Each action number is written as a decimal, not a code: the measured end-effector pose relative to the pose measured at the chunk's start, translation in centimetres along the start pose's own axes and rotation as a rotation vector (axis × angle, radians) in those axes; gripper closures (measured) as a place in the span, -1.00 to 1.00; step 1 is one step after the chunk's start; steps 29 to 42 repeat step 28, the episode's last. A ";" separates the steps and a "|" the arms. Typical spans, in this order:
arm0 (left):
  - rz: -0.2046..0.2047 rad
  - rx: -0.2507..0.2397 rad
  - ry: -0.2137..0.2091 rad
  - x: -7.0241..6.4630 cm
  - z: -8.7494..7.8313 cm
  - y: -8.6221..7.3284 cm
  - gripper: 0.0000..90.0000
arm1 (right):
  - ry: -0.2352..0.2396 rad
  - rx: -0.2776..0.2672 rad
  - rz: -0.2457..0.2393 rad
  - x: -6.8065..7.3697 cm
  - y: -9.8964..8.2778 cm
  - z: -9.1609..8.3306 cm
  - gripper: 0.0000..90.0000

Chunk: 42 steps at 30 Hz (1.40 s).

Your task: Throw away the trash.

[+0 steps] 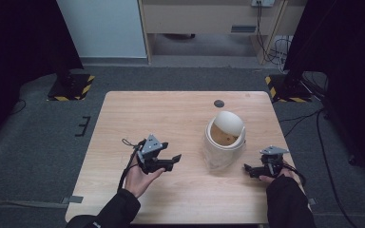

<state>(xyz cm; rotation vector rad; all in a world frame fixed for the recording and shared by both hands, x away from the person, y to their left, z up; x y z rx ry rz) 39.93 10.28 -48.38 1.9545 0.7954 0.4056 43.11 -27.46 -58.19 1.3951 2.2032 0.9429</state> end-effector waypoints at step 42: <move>-0.105 0.312 0.223 9.3 -1.9 -9.9 -0.75 | -0.001 -0.001 0.001 0.0 0.0 0.0 -0.99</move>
Point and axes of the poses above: each handheld gripper's, and its own axes: z roughly forward along the jaws, y roughly out of its top, x roughly to its left, the point moved 6 cm from there along z, roughly forward along the jaws, and after that the axes turned 3 degrees about z, right-handed, at the moved point
